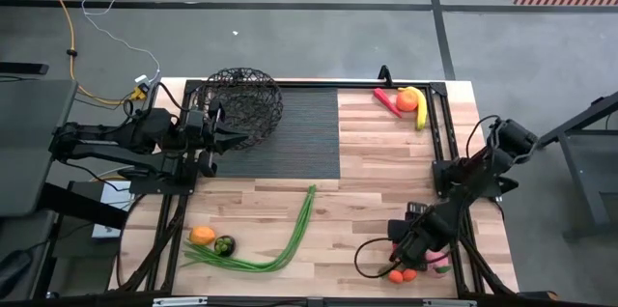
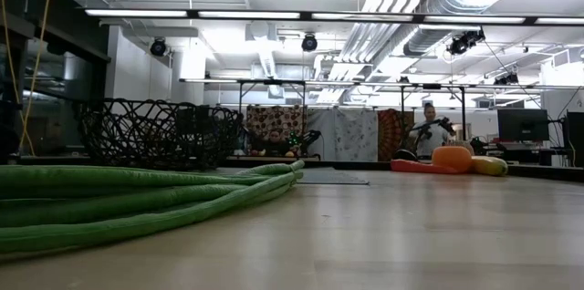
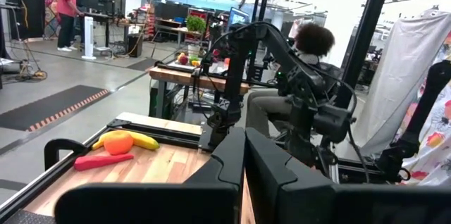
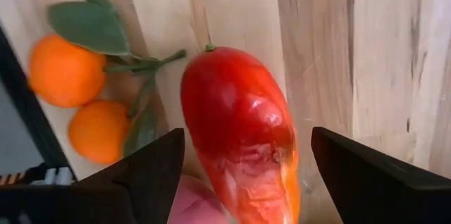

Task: Build produce basket
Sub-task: Put the red mango into the black basket

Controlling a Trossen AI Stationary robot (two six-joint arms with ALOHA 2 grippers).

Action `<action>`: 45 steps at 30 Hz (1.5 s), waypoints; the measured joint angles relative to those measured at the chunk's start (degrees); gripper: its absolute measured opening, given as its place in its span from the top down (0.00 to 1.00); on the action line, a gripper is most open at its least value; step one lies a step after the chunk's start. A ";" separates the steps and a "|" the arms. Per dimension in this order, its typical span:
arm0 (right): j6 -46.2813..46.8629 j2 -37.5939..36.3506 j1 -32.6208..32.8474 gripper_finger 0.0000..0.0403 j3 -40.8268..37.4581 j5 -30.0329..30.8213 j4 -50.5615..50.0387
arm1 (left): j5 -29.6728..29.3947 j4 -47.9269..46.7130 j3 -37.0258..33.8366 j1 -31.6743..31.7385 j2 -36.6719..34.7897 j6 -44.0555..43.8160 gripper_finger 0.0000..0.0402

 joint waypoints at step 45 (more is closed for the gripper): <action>-11.01 -5.50 -9.39 0.43 4.61 16.66 -10.15 | 0.02 -0.02 0.00 0.00 0.00 0.02 1.00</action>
